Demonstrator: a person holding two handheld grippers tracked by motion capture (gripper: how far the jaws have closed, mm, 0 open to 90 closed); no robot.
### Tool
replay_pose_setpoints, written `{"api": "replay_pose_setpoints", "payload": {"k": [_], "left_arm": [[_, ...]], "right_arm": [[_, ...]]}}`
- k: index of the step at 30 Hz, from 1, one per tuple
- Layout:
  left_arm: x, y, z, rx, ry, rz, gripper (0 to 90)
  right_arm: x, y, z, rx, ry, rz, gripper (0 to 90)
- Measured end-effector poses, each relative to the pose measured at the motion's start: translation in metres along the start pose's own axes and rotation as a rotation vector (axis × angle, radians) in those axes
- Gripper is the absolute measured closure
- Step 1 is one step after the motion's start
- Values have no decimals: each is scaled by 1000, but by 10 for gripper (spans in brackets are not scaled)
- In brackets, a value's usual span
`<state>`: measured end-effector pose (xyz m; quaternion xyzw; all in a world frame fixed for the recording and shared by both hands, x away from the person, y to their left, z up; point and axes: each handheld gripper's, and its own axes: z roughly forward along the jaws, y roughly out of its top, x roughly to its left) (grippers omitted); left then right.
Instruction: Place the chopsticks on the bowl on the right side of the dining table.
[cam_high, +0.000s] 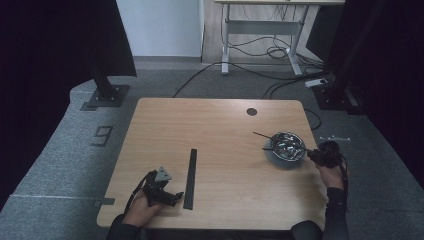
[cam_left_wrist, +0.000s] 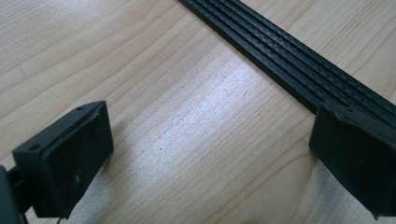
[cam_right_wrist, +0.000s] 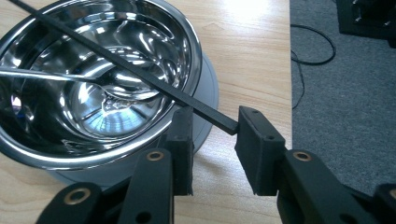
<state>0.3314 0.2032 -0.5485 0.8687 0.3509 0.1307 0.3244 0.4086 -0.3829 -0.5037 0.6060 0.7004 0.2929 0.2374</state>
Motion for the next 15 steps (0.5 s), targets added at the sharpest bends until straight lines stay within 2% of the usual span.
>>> {"api": "replay_pose_setpoints", "payload": {"k": [9,11,14,15], "left_arm": [[0,0,0,0,0,0,0],[0,0,0,0,0,0,0],[0,0,0,0,0,0,0],[0,0,0,0,0,0,0]], "right_arm": [[-2,-1,-1,9,16,-9,692],[-3,-1,-3,14,25,-8,653],[-1,4,-9,7,-2,-39,585],[1,6,-11,-3,6,-46,560]]}}
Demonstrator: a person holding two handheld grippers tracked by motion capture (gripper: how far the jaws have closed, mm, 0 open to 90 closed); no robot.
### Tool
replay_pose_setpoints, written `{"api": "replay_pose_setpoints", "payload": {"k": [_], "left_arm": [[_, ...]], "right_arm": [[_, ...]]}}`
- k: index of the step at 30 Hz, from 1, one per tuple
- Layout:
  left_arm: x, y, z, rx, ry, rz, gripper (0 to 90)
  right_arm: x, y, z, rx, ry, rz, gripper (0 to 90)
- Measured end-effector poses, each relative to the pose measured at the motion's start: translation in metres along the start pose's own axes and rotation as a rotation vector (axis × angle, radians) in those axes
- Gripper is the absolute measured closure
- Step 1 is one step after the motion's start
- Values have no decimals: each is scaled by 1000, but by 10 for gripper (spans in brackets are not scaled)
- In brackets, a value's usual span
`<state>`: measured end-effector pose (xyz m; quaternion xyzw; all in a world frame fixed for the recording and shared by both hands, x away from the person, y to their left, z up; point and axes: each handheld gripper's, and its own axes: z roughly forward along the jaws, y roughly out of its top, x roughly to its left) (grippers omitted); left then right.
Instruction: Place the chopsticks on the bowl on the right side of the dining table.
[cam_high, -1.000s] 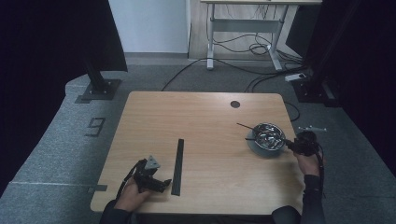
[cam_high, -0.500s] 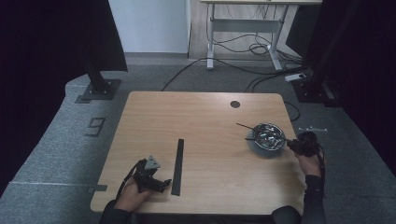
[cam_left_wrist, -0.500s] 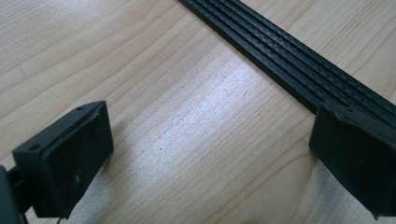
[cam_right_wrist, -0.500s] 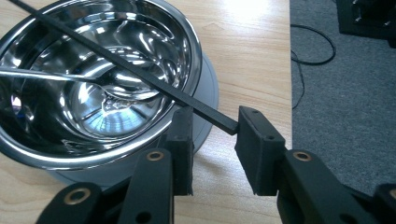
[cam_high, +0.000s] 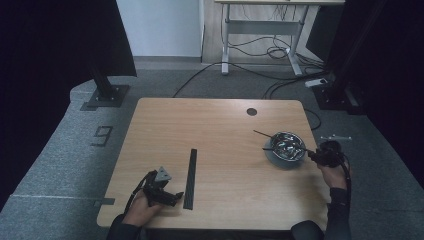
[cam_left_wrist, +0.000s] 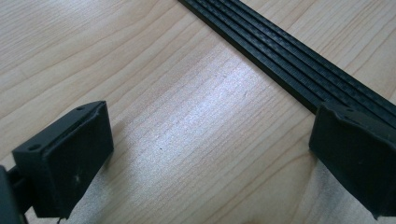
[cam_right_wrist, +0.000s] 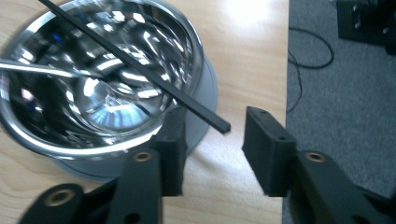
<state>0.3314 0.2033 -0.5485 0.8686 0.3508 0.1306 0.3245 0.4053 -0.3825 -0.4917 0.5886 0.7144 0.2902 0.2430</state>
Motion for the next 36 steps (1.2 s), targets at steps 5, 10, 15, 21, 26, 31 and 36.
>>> {"api": "replay_pose_setpoints", "payload": {"k": [5,10,15,21,26,31,36], "left_arm": [[0,0,0,0,0,0,0],[0,0,0,0,0,0,0],[0,0,0,1,0,0,0],[0,0,0,0,0,1,0],[0,0,0,0,0,1,0],[0,0,0,0,0,1,0],[0,0,0,0,0,1,0]], "right_arm": [[16,16,1,-14,65,-48,452],[35,33,19,-10,125,-87,435],[55,47,42,44,108,-172,461],[68,57,57,71,97,-243,551],[72,57,63,93,97,-292,636],[71,53,61,96,103,-315,702],[69,49,58,95,110,-321,738]]}}
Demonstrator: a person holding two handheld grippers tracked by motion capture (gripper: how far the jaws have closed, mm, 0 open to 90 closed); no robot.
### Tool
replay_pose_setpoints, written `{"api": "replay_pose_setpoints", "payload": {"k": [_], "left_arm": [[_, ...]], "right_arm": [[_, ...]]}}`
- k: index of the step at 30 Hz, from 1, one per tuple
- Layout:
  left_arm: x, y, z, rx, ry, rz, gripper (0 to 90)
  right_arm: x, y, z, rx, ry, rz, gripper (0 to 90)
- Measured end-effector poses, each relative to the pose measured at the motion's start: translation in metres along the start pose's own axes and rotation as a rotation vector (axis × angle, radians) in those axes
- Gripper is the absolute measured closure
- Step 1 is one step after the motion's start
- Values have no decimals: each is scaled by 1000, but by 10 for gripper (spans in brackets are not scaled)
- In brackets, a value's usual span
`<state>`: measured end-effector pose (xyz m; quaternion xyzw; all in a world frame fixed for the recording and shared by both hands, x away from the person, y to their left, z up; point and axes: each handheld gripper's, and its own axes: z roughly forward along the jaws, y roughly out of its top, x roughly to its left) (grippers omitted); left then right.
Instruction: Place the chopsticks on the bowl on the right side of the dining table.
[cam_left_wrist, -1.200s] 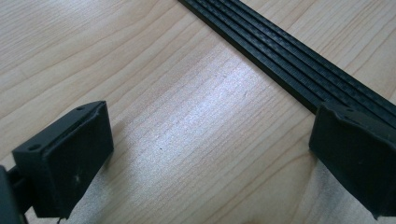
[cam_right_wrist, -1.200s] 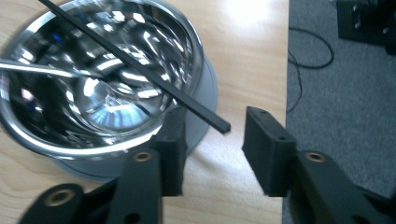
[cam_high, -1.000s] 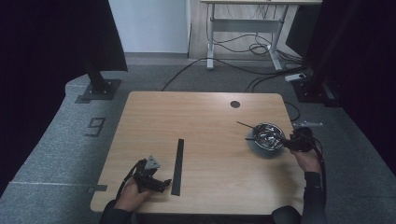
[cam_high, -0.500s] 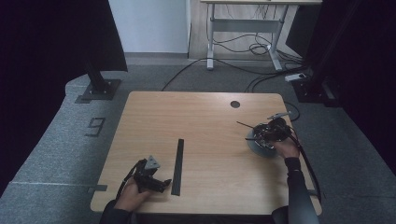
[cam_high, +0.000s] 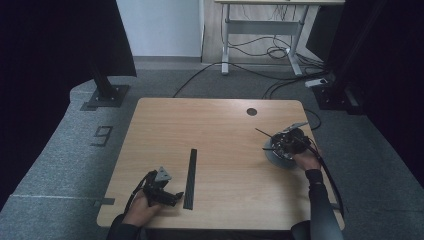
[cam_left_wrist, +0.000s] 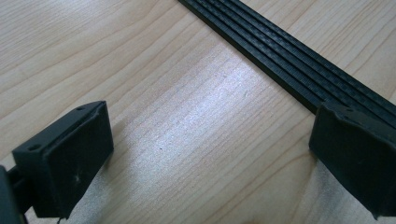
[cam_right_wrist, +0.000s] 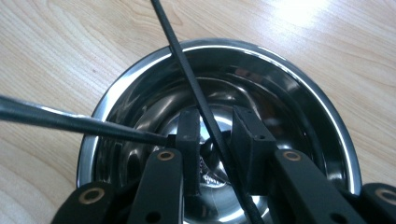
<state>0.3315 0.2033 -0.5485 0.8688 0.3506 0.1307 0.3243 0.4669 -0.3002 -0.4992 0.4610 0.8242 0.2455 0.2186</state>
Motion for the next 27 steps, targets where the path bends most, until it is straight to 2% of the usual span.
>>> {"api": "replay_pose_setpoints", "payload": {"k": [6,11,15,17,20,24,27], "left_arm": [[0,0,0,0,0,0,0],[0,0,0,0,0,0,0],[0,0,0,0,0,0,0],[0,0,0,0,0,0,0],[0,0,0,0,0,0,0],[0,0,0,0,0,0,0],[0,0,0,0,0,0,0]], "right_arm": [[-2,-6,-4,0,9,-3,781],[-3,-10,-6,5,12,-2,783],[-5,-13,-10,-17,4,28,604],[-7,-17,-17,-52,9,83,468],[-12,-25,-27,-94,-23,139,292],[-23,-36,-38,-122,-58,217,144],[-28,-44,-43,-135,-70,254,115]]}}
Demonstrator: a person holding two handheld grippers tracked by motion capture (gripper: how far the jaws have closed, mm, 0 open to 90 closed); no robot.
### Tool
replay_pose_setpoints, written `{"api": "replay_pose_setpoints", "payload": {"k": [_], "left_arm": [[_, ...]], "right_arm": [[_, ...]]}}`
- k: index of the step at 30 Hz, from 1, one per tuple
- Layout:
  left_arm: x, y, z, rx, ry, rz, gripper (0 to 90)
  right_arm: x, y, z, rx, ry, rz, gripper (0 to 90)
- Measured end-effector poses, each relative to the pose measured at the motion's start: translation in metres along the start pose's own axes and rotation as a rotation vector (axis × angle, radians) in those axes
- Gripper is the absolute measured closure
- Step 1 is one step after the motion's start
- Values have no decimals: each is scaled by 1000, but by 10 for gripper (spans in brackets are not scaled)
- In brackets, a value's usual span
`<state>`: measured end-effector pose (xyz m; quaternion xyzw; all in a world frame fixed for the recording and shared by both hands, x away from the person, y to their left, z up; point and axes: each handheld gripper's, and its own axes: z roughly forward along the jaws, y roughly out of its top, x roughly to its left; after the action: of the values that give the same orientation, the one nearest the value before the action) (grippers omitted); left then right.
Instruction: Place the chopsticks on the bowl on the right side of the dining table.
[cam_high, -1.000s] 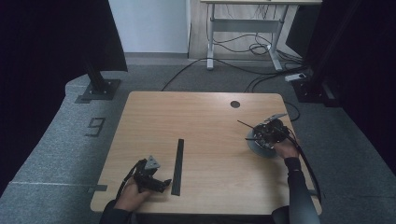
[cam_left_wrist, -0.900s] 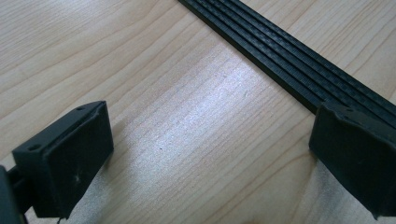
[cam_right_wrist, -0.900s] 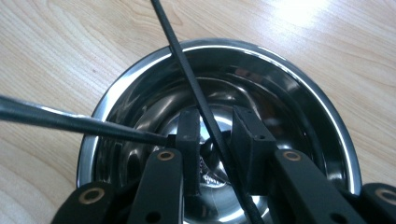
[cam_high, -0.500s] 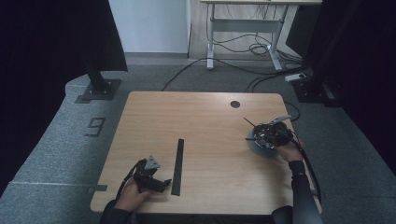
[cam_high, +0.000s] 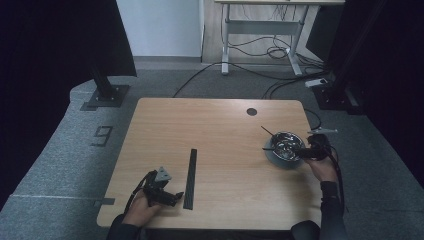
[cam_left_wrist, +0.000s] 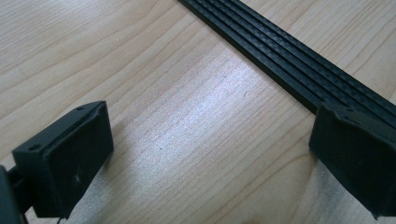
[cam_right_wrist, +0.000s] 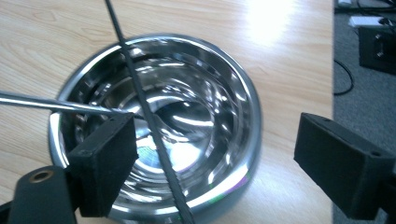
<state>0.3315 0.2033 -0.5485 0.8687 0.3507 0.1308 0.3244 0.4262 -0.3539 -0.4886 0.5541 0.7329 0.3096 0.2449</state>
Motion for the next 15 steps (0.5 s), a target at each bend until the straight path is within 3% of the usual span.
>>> {"api": "replay_pose_setpoints", "payload": {"k": [8,15], "left_arm": [[0,0,0,0,0,0,0],[0,0,0,0,0,0,0]], "right_arm": [[-8,-14,6,50,-18,22,98],[-18,-17,5,42,-47,42,113]]}}
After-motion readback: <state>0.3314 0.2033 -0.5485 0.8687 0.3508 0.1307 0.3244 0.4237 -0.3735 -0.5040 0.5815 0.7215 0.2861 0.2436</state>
